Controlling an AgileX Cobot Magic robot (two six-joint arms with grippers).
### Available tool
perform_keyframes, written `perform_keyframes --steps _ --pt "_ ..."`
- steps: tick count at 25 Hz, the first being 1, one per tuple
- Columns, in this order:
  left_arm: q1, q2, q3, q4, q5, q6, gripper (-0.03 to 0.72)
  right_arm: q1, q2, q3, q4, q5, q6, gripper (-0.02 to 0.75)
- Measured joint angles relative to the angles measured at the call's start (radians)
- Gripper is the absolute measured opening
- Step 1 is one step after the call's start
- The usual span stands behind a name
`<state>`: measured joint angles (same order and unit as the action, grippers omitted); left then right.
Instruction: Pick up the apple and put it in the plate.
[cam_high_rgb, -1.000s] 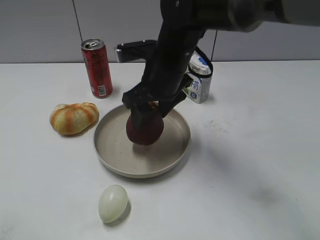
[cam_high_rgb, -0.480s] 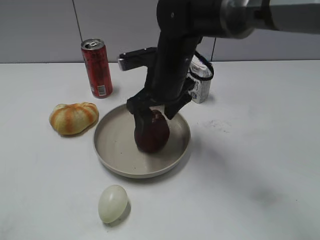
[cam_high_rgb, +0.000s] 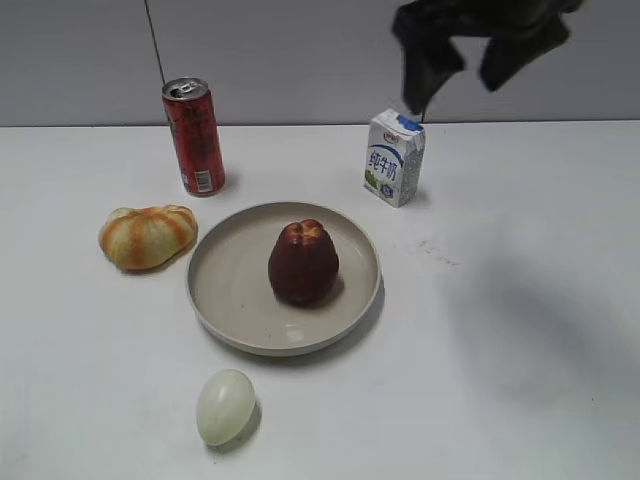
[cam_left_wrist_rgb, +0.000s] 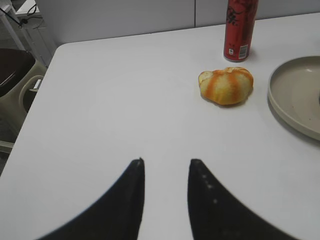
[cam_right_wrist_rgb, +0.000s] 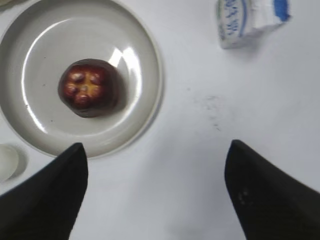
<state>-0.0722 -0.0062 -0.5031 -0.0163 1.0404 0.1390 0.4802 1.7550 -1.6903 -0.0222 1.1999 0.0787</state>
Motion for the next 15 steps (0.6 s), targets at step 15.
perform_keyframes --steps 15 --pt "0.0 0.0 0.0 0.0 0.0 0.0 0.236 -0.207 -0.797 0.888 0.054 -0.07 0.036 0.644"
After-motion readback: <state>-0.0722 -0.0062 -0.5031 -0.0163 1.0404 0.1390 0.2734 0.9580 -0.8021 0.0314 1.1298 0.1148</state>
